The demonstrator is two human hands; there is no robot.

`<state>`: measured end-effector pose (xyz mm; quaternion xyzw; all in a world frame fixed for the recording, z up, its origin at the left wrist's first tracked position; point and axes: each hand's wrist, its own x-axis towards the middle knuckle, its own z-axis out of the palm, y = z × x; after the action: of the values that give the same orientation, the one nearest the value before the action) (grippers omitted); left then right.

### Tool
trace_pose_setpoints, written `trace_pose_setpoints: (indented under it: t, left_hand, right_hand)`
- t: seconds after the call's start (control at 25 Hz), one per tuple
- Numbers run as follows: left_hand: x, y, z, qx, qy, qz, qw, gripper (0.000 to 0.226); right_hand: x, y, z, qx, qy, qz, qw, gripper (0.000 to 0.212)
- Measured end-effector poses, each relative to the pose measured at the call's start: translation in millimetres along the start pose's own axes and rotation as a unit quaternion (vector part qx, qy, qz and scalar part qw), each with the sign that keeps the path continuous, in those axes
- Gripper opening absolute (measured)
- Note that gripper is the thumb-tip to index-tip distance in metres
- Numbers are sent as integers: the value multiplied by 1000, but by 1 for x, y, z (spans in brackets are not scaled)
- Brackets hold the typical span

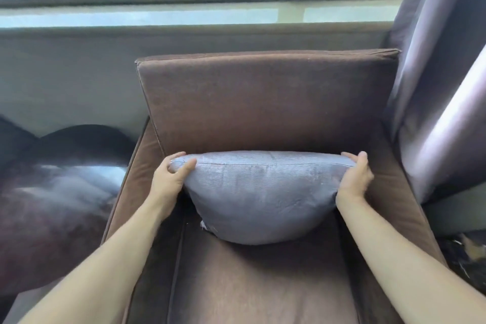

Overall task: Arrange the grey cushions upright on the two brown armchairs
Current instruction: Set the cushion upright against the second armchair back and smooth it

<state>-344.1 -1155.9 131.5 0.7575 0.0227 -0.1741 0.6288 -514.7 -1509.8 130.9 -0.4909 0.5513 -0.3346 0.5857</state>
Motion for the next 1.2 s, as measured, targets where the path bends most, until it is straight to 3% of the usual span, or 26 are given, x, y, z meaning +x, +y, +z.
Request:
trace_pose_setpoints:
  t: [0.08, 0.2, 0.28, 0.36, 0.44, 0.52, 0.56, 0.6, 0.64, 0.72, 0.8, 0.84, 0.88, 0.96, 1.08, 1.16, 1.2]
  left_hand:
    - [-14, -20, 14, -101, -9, -44, 994, 48]
    - [-10, -22, 38, -45, 126, 14, 991, 36]
    - [-3, -9, 47, -39, 196, 29, 979, 48]
    - [1, 0, 48, -13, 217, 5, 976, 61]
    - [5, -5, 46, 7, 191, -37, 981, 71]
    - [7, -21, 38, -53, 133, -39, 989, 85]
    - [5, -31, 36, -140, 102, -35, 984, 83]
    - [1, -43, 36, -227, 81, -48, 969, 74]
    - [-4, -58, 37, -276, 79, -75, 955, 58]
    - [-15, -86, 42, -234, 101, -134, 958, 38]
    - [-21, -106, 39, -130, 85, -152, 976, 27]
    - [-17, -118, 36, -88, 77, -122, 986, 23]
    - [-11, -132, 32, -37, 63, -83, 994, 24]
    - [-1, -160, 23, 98, 5, -46, 994, 49]
    - [2, -199, 21, 237, -166, -66, 955, 104]
    - [10, -217, 24, 255, -200, -79, 943, 109]
    - [15, -223, 26, 253, -184, -83, 946, 100]
  right_hand:
    - [-2, 12, -2, 40, 35, 43, 998, 42]
    - [5, 12, 6, 34, 53, 71, 995, 57]
    - [15, -2, 18, -11, 50, 95, 994, 69]
    - [17, -20, 32, -81, 41, 101, 991, 72]
    - [1, -30, 41, -254, 64, -8, 965, 62]
    - [-32, -20, 56, -333, 28, -292, 896, 38]
    - [-56, -12, 70, -333, -39, -424, 841, 33]
    - [-82, -2, 89, -328, -134, -499, 791, 33]
    - [-110, 6, 108, -340, -236, -522, 746, 38]
    - [-162, 21, 143, -421, -374, -512, 648, 56]
    - [-192, 27, 170, -496, -406, -534, 552, 61]
    - [-197, 28, 181, -509, -407, -546, 527, 54]
    - [-197, 29, 187, -504, -409, -547, 529, 43]
    - [-187, 26, 191, -452, -430, -522, 582, 28]
    - [-170, 22, 181, -364, -464, -505, 630, 23]
    - [-163, 23, 174, -335, -473, -508, 637, 22]
    - [-163, 24, 173, -330, -473, -511, 637, 22]
